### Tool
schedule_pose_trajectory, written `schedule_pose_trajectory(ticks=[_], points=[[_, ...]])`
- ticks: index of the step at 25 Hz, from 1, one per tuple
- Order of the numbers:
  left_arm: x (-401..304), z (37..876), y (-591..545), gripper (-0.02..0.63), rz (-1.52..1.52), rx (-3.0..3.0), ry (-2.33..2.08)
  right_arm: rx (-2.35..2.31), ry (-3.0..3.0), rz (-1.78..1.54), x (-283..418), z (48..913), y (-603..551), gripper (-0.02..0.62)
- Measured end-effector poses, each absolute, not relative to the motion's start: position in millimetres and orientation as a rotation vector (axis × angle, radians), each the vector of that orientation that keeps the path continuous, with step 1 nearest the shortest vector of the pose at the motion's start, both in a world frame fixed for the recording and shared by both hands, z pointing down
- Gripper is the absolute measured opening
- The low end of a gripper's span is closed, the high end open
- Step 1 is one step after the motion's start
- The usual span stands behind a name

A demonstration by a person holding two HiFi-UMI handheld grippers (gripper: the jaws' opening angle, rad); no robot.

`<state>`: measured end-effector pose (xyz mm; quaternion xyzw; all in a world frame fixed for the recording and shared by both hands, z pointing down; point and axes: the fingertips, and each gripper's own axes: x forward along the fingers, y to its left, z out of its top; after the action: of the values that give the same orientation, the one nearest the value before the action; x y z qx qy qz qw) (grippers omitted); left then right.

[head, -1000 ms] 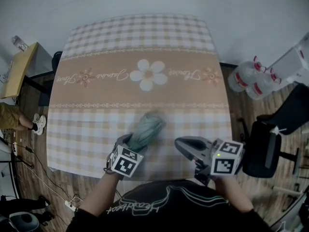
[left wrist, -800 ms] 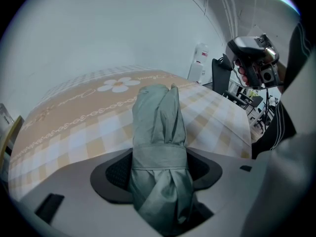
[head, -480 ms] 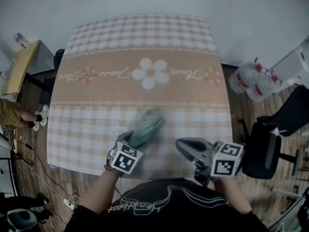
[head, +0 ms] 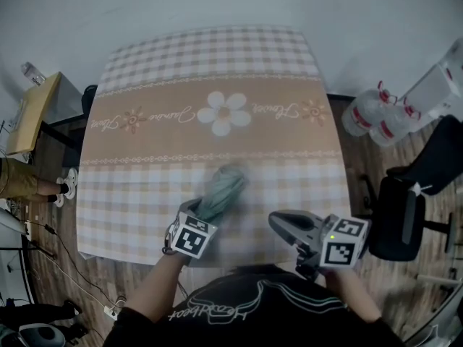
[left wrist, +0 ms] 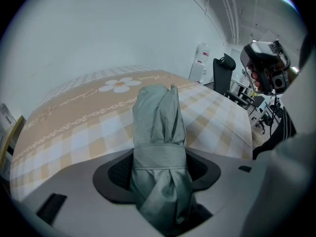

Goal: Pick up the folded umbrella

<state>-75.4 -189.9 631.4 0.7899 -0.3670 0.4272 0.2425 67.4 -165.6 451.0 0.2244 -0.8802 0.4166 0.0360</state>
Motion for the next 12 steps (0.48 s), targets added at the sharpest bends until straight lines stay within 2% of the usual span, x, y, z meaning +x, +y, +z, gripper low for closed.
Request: schedule_pose_trajectory(ticks=[12], points=[[-62, 608, -177, 0.256, 1.014, 2.152, -0.983, 0.790, -2.718, 1.267, 79, 440, -133, 0.010]])
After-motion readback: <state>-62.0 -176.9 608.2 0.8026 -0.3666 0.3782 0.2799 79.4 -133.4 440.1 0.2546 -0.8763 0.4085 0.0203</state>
